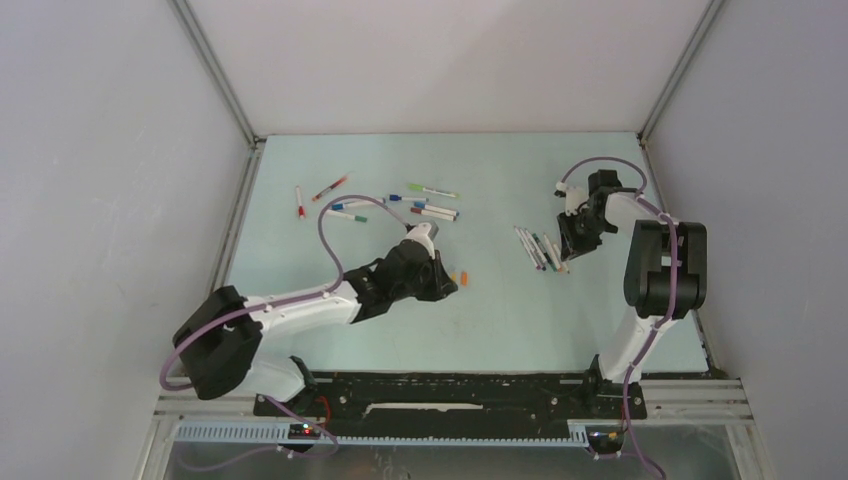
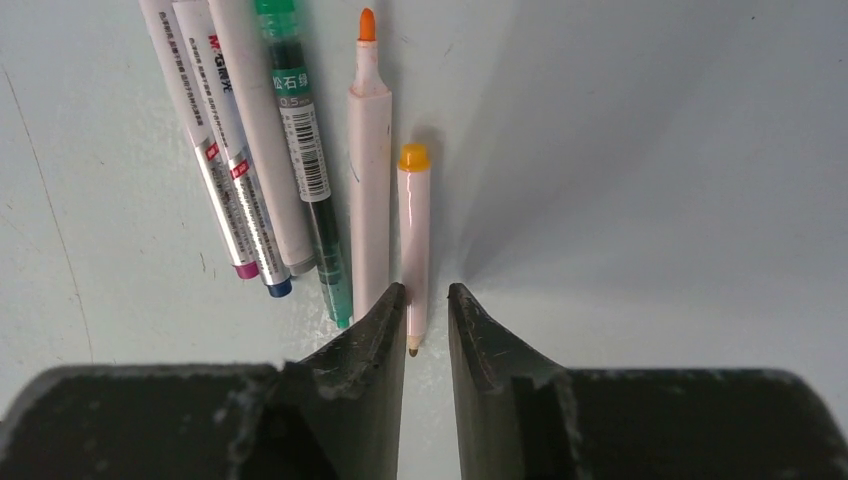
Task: Open the pen caps
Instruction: Place the pen at the center of the board.
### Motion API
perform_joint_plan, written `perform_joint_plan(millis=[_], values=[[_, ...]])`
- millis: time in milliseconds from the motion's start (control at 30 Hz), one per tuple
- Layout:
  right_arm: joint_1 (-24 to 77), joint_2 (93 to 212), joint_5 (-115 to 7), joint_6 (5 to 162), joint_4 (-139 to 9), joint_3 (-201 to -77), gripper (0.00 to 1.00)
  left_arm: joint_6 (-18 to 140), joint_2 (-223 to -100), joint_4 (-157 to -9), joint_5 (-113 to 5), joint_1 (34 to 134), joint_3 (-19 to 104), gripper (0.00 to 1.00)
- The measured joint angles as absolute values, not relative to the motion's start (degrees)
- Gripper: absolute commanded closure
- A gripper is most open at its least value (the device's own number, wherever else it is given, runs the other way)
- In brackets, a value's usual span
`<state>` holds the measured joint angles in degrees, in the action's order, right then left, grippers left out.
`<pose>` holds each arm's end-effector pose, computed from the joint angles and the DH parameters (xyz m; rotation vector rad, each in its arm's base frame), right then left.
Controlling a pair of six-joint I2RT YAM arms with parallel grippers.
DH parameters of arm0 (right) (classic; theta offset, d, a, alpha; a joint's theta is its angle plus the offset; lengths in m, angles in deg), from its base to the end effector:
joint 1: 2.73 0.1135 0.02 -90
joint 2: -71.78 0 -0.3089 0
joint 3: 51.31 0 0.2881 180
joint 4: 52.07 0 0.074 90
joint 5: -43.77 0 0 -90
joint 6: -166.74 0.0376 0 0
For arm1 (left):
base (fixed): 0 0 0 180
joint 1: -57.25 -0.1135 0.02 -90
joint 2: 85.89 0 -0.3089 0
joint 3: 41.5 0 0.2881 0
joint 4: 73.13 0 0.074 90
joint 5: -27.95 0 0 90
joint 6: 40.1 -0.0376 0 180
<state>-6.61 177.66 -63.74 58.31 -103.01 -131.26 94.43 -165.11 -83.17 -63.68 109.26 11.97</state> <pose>0.3884 -0.0150 0.1776 -0.4091 2.8073 0.3654 0.1930 -0.2454 0.2265 0.1361 2.3440 -0.8746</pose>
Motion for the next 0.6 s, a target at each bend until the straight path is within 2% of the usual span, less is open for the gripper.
perform_joint_plan(millis=[333, 600], values=[[-7.2, 177.7, -65.2, 58.2, -103.6, -131.3, 0.72, 93.9, -167.9, -83.8, -63.3, 111.2, 17.1, 1.0], [-12.1, 171.7, -75.1, 55.2, -107.8, -131.3, 0.66, 93.4, -174.3, -89.8, -64.9, 113.7, 25.5, 1.0]])
